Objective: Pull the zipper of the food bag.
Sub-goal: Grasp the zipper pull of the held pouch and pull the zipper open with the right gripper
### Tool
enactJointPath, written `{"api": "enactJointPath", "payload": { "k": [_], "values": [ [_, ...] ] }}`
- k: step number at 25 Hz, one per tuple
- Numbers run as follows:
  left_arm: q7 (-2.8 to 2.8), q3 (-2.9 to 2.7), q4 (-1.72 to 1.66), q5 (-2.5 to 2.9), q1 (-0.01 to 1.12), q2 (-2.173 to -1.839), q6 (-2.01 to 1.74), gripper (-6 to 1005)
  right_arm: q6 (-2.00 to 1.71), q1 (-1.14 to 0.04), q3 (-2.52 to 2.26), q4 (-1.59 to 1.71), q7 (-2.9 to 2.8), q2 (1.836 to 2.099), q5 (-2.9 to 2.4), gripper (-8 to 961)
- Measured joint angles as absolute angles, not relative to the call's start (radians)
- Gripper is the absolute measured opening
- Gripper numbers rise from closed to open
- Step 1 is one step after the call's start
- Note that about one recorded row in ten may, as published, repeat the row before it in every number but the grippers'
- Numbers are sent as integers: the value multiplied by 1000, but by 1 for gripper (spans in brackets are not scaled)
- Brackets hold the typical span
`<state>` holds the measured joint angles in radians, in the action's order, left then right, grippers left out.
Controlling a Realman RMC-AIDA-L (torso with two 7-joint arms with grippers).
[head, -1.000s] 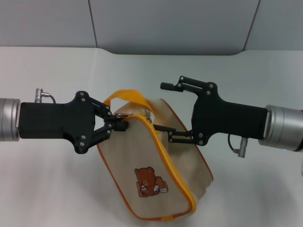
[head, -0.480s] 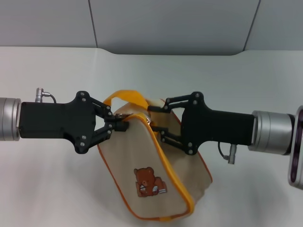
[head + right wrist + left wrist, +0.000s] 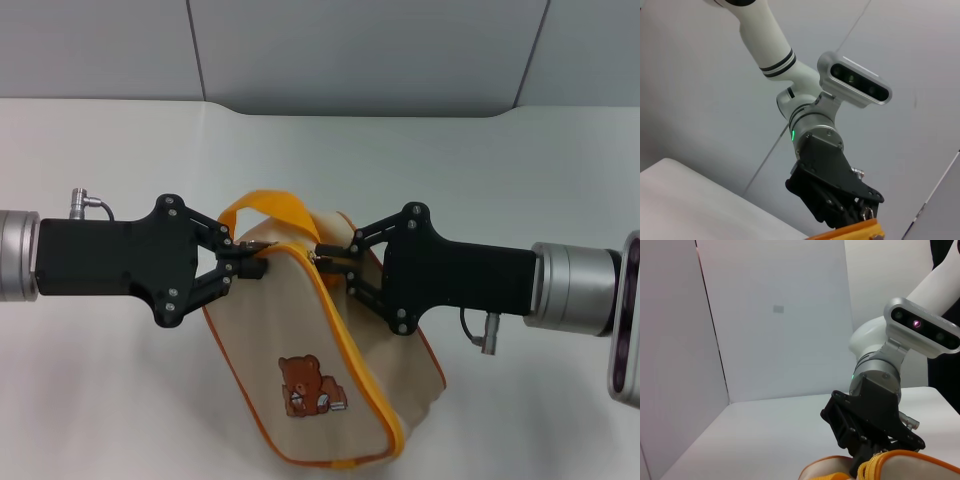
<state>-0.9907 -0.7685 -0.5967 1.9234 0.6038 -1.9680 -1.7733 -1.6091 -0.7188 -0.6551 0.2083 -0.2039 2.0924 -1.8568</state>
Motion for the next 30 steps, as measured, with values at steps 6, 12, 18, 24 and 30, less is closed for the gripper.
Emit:
{"api": "enactJointPath", "payload": {
  "k": [6, 12, 18, 24, 30],
  "values": [
    [-990, -768, -595, 1923, 603, -1969, -1775, 58, -1610, -717, -655, 206, -204, 2092, -1859, 21],
    [-995, -767, -592, 1920, 600, -1971, -1768, 58, -1615, -709, -654, 205, -204, 2092, -1859, 5],
    [-998, -763, -593, 1918, 597, -1971, -1766, 58, -1616, -703, -652, 206, -211, 2092, -1858, 8],
    [-1010, -703, -582, 1918, 594, -1980, -1711, 58, -1626, -649, -705, 235, -313, 2084, -1907, 20],
    [-1013, -689, -543, 1916, 591, -1980, -1650, 57, -1693, -484, -728, 358, -418, 2084, -1916, 31]
  ]
}}
